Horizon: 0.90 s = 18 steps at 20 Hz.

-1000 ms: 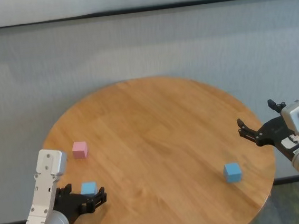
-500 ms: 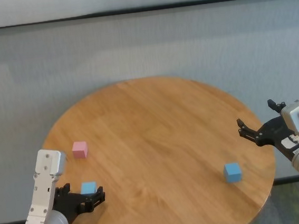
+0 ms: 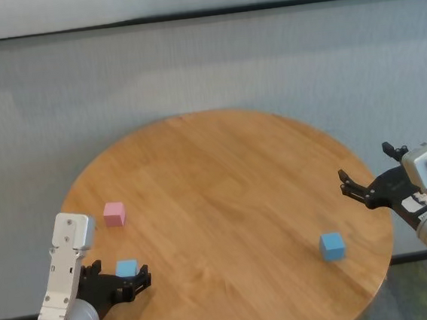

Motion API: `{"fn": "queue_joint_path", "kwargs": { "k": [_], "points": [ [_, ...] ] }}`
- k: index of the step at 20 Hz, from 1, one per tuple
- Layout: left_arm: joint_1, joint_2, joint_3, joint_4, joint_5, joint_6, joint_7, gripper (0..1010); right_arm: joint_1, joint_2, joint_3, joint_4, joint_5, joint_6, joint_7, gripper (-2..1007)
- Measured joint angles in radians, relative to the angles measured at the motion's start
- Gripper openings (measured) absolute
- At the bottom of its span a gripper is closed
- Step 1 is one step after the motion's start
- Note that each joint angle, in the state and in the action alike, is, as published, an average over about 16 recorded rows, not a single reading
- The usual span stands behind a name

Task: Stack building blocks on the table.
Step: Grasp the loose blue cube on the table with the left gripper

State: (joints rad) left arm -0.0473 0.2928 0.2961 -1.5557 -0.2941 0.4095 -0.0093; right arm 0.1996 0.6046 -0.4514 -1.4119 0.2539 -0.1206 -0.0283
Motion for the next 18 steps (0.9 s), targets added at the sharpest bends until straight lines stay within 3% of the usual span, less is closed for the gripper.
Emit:
{"fn": "queue_joint_path", "kwargs": {
  "k": [18],
  "points": [
    [-0.003,-0.002,0.000,0.006,0.022,-0.011,-0.014,997,0.000,0.000,0.000,0.000,0.000,0.000,0.000,1005]
  ]
}}
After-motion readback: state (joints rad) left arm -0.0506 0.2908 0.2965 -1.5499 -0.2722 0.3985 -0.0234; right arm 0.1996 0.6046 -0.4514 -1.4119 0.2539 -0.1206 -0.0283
